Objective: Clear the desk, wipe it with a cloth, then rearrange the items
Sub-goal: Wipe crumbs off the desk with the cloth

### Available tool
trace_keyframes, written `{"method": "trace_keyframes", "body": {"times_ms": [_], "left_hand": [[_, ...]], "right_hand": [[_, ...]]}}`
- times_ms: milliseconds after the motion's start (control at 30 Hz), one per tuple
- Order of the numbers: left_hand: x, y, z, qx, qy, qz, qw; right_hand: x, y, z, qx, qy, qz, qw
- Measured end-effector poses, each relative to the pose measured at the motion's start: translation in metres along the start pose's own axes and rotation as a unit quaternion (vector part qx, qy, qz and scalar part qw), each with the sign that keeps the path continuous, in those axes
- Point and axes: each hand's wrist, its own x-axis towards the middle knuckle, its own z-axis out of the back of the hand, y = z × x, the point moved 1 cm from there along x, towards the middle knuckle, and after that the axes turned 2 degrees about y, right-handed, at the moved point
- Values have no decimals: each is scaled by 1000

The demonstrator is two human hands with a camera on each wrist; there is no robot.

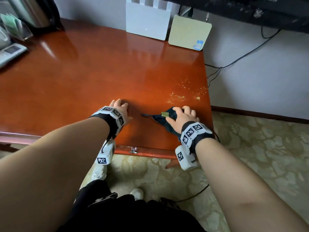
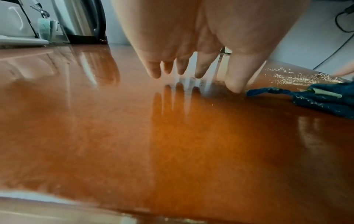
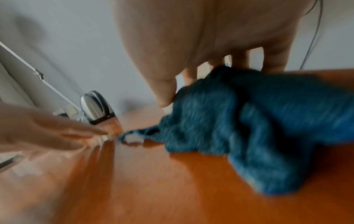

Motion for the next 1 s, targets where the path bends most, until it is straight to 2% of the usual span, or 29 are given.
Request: {"method": "trace_keyframes", "body": {"times_ms": [100,233,333,433,500,567,633,833,933,1000], "left_hand": [[7,1,1,-15,-13,5,1000],[20,5,9,-17,-21,-3,1000],[31,10,19,-20,-14,5,1000],[47,20,30,-24,5,38,999],[59,27,37,-35,12,49,998],[69,32,44,-39,19,43,998],[79,35,49,-41,20,30,999],[86,16,53,-32,20,-20,999],[84,-6,50,-24,17,-27,999],[80,-23,46,-22,16,-24,999]], "right_hand": [[6,14,-9,-56,-11,3,998],[19,29,11,-3,11,51,999],[30,60,36,22,-58,124,990],[48,103,50,27,-134,206,969],[65,123,46,3,-116,212,970],[81,132,29,-49,-52,189,979],[92,130,13,-85,-18,175,981],[97,107,11,-95,-45,175,979],[95,71,13,-85,-68,157,982],[91,33,15,-80,-59,121,988]]}}
